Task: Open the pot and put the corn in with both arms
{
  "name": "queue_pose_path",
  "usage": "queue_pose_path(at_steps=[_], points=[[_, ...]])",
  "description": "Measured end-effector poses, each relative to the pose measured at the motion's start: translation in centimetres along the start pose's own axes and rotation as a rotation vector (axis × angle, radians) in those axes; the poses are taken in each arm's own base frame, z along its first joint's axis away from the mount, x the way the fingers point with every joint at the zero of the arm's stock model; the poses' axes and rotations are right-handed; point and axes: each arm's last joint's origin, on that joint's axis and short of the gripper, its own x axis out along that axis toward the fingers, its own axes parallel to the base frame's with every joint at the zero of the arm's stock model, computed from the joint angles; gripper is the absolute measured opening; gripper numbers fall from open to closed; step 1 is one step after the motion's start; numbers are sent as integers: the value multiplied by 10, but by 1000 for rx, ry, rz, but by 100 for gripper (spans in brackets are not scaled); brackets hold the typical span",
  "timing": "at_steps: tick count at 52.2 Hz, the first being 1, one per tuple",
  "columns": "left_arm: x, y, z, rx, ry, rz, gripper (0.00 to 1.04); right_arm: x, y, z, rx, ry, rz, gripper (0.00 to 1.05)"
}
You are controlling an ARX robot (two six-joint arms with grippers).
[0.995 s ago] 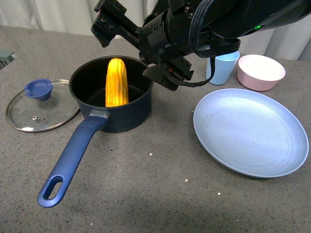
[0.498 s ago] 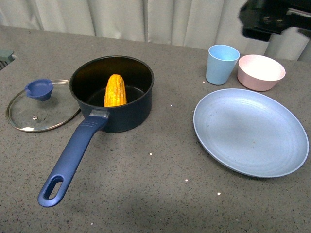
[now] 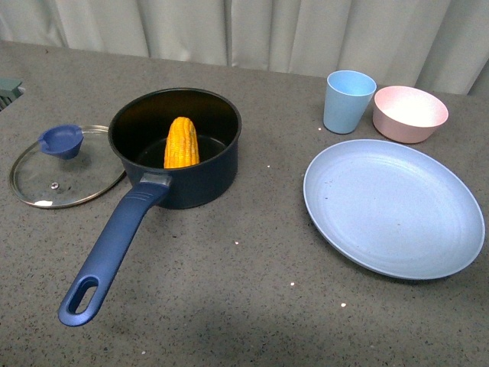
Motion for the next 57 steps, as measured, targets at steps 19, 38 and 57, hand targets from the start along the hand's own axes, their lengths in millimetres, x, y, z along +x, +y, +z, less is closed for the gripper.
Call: queue_pose_path(at_steps=[19,38,57], points=[[0,0,0,0,0,0,98,-22,-16,-7,-24,-24,0,13],[0,0,0,0,0,0,98,-37,-29,-14,-27,-37,-3,1],[0,0,0,0,0,0,98,-47,-29,-13,-27,-43,-4,1]])
